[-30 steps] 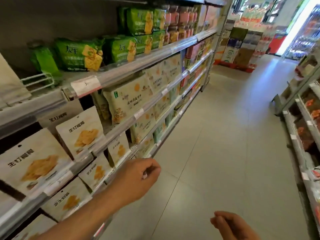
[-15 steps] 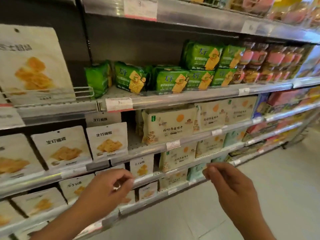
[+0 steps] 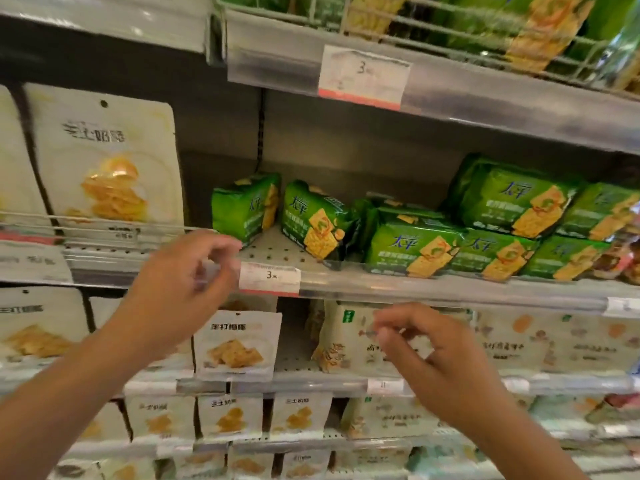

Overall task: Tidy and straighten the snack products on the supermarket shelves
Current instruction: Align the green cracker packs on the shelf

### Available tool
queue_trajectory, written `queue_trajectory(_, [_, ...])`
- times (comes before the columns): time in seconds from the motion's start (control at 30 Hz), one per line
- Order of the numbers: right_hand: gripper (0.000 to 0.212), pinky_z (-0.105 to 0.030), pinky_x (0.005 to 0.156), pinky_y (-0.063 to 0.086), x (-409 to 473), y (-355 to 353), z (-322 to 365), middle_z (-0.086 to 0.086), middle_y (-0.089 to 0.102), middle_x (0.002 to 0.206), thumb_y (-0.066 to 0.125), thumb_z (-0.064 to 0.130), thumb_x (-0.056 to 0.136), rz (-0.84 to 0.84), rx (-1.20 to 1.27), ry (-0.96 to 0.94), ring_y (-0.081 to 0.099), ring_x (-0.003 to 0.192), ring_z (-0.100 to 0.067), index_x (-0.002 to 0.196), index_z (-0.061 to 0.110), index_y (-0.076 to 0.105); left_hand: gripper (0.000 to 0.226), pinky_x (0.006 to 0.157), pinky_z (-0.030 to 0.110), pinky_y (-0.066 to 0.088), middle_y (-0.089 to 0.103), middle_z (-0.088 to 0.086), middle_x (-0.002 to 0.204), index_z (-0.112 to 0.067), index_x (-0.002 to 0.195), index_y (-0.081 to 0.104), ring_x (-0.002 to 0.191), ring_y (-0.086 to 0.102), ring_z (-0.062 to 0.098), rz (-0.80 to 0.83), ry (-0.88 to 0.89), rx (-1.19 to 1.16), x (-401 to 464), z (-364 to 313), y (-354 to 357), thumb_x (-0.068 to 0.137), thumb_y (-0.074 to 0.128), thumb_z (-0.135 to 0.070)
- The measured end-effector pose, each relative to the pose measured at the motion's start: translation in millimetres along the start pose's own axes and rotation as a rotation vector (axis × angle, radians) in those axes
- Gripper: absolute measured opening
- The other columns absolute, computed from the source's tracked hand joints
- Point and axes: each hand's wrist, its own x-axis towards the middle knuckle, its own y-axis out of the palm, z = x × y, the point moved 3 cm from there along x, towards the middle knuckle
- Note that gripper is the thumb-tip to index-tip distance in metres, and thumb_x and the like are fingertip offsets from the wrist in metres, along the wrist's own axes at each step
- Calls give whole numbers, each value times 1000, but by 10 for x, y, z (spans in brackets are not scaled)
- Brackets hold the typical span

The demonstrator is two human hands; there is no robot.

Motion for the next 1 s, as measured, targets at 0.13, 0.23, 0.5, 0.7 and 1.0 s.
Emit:
queue_trajectory(0.13, [22,-5,72,47,696,-280,83,29,64,91,52,42,87,-27,-86,-222,59,93,12,104,39,65,36,88,30,42,56,2,120,-17,123,59,106,49,11,-65,61,236,542,-159,-126,89,61,-27])
queue_trajectory(0.23, [31,-19,83,52,1163,-366,175,20,65,99,53,42,88,-20,-159,-342,61,94,2,111,28,67,50,98,35,39,49,6,132,-23,133,52,121,48,22,4,-73,372,837,-179,-155,87,68,-31])
queue_trajectory(0.5, [37,-39,80,55,2072,-147,136,6,66,108,55,57,87,197,-505,-313,61,95,-17,113,31,62,58,87,25,41,50,6,125,-22,132,53,103,54,19,69,-200,422,1048,-44,25,80,75,-35])
queue_trajectory(0.7, [58,-36,72,53,2183,68,63,6,59,96,51,73,78,297,-613,-238,57,87,-18,118,31,58,39,81,25,45,48,1,109,-26,119,63,89,56,18,66,-164,398,1036,81,105,83,73,-36])
queue_trajectory(1.0, [44,-31,62,47,2224,152,63,2,59,90,64,48,83,338,-645,-220,56,80,-20,119,24,53,30,58,13,35,53,0,104,-28,117,62,67,47,1,38,-123,353,1069,175,85,88,70,-29])
